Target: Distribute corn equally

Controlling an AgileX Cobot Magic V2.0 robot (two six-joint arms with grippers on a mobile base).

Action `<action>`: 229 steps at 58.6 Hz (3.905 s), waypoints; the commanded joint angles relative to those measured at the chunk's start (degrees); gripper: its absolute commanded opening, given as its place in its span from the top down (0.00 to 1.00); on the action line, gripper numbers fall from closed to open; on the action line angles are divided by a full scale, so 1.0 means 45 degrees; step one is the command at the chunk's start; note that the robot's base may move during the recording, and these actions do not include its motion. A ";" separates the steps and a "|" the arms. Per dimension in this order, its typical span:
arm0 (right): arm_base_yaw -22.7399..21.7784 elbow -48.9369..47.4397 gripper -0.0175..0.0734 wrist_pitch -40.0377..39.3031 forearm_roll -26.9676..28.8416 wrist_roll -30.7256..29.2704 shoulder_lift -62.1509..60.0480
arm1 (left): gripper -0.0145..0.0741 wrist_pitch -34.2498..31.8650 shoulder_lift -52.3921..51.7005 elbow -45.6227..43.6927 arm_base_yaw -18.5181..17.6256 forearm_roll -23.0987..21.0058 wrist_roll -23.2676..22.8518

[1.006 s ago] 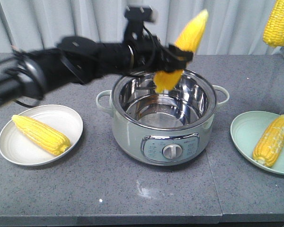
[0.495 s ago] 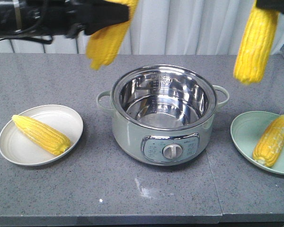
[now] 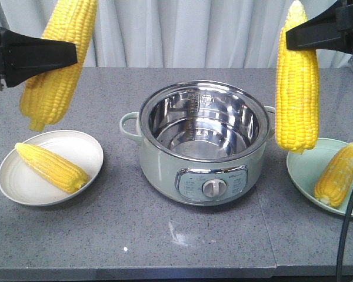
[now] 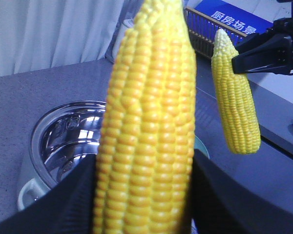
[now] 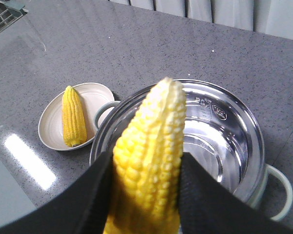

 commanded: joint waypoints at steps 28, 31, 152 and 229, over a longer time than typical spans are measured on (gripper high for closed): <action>-0.0105 -0.0412 0.81 -0.0346 0.0796 -0.0035 -0.0454 | 0.85 0.1748 -0.0579 -0.0256 0.0038 -0.0006 -0.0269; -0.0105 -0.0412 0.81 -0.0346 0.0796 -0.0035 -0.0454 | 0.85 0.1818 -0.0579 -0.0256 0.0038 -0.0066 -0.0269; -0.0105 -0.0412 0.81 -0.0258 0.0796 -0.0036 -0.0454 | 0.85 0.6338 -0.1615 -0.0254 -0.0044 -0.8114 0.6735; -0.0105 -0.0412 0.81 -0.0111 0.0796 -0.0036 -0.0454 | 0.84 2.4302 -0.3922 -0.2010 -0.0474 -2.8013 2.8875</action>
